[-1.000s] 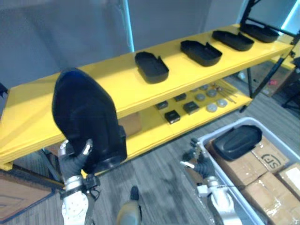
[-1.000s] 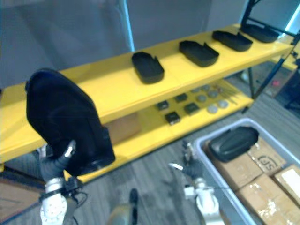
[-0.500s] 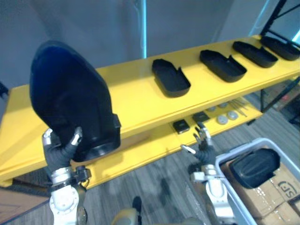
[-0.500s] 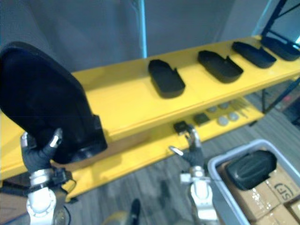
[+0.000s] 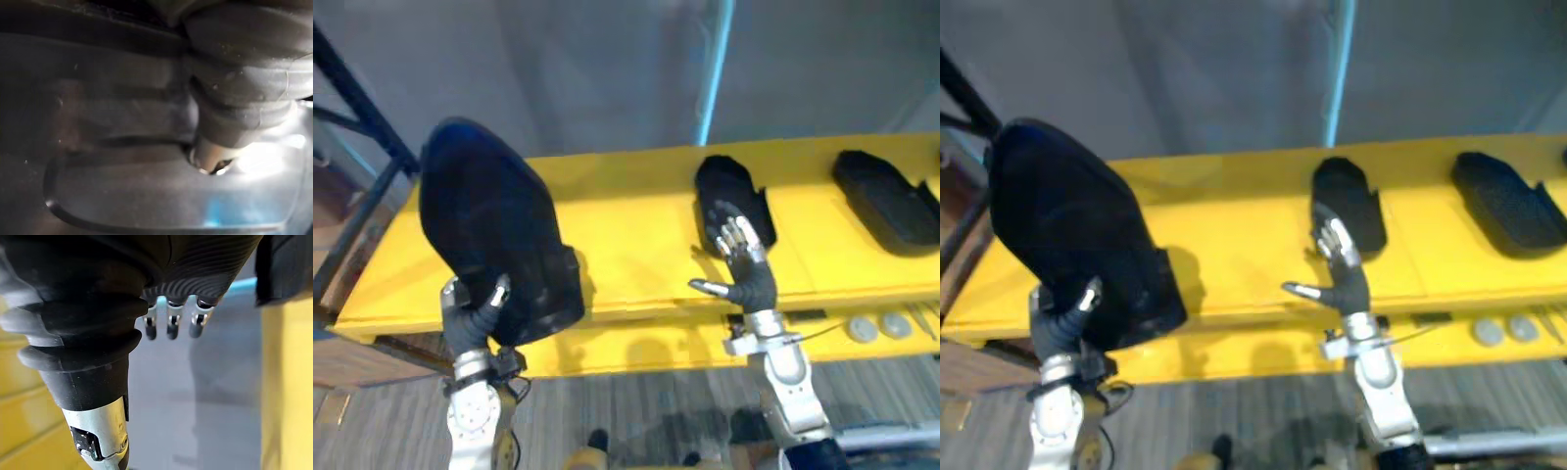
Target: Walk over and take plastic housings, then place them on the shelf
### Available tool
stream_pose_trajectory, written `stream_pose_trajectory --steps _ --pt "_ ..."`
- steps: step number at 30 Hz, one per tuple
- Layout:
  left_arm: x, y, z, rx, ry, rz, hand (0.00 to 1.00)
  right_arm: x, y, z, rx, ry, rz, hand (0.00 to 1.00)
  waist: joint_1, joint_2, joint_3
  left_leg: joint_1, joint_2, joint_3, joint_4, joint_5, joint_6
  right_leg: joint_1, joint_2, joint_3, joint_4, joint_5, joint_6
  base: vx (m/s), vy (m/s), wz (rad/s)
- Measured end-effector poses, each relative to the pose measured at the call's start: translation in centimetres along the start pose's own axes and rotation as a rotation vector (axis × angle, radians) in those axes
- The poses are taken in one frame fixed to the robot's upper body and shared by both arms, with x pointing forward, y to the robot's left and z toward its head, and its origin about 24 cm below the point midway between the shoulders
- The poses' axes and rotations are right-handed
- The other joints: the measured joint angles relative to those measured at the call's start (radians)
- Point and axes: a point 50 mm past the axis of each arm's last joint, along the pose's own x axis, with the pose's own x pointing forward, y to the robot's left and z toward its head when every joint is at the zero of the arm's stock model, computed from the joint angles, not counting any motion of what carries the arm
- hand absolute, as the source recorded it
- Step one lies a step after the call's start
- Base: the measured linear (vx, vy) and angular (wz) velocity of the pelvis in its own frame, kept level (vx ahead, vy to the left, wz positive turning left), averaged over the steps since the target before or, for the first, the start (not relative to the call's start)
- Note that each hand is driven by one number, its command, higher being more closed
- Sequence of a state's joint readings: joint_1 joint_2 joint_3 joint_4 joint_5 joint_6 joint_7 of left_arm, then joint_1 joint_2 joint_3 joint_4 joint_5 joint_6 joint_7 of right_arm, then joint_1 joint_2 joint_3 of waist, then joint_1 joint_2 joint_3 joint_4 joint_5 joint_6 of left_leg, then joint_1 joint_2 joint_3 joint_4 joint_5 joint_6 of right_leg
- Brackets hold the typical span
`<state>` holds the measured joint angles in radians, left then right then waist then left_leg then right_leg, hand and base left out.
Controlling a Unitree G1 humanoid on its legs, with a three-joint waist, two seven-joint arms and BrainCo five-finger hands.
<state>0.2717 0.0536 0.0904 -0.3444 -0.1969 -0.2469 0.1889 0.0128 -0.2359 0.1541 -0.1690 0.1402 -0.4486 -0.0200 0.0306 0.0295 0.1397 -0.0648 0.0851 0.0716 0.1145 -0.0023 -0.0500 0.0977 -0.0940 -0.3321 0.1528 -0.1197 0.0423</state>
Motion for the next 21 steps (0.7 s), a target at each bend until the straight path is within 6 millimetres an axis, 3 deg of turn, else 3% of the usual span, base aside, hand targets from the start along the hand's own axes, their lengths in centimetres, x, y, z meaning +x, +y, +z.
stream_pose_trajectory --steps 5,9,13,15,19,21 --pt "0.0 0.0 0.2 0.004 -0.015 -0.015 1.0 0.5 -0.4 1.6 -0.017 -0.08 -0.032 0.0 0.008 -0.013 -0.005 0.055 -0.013 0.023 -0.09 0.026 -0.019 -0.005 -0.014 0.037 0.021 -0.044 0.004 0.01 -0.032 -0.03" --pt "0.7 -0.9 0.5 0.003 -0.041 -0.09 1.0 -1.0 -1.3 2.4 0.004 -0.087 -0.186 0.0 -0.038 -0.012 -0.012 0.101 -0.016 0.067 -0.17 0.055 -0.021 -0.007 -0.01 0.076 -0.015 -0.024 0.019 -0.04 0.001 -0.29" --pt "2.2 -1.5 1.2 0.028 -0.073 -0.135 1.0 -3.5 -1.8 2.5 0.025 -0.033 -0.332 0.0 -0.061 -0.012 -0.03 0.115 -0.019 0.132 -0.193 0.054 -0.017 -0.026 -0.01 0.136 -0.05 0.001 0.031 0.01 0.057 -0.48" --pt "3.4 -1.1 1.3 0.052 -0.07 -0.13 1.0 -4.8 -2.1 2.1 0.026 0.016 -0.385 0.0 -0.098 -0.011 -0.032 0.117 -0.023 0.157 -0.193 0.051 -0.012 -0.029 -0.011 0.164 -0.068 0.021 0.037 0.05 0.057 -0.42" --pt "6.2 -0.6 -0.5 -0.008 0.046 -0.081 1.0 -6.8 -3.0 1.8 -0.018 0.085 -0.441 0.0 -0.137 -0.005 -0.034 0.121 -0.027 0.211 -0.193 0.047 -0.006 -0.045 -0.008 0.214 -0.086 0.045 0.044 0.03 0.046 -0.38" --pt "8.4 1.6 -2.8 0.057 0.177 0.034 1.0 -7.4 -2.9 1.7 -0.021 0.114 -0.386 0.0 -0.165 -0.003 -0.034 0.138 -0.021 0.242 -0.194 0.044 -0.005 -0.042 -0.006 0.247 -0.095 0.055 0.044 -0.01 0.023 -0.43"
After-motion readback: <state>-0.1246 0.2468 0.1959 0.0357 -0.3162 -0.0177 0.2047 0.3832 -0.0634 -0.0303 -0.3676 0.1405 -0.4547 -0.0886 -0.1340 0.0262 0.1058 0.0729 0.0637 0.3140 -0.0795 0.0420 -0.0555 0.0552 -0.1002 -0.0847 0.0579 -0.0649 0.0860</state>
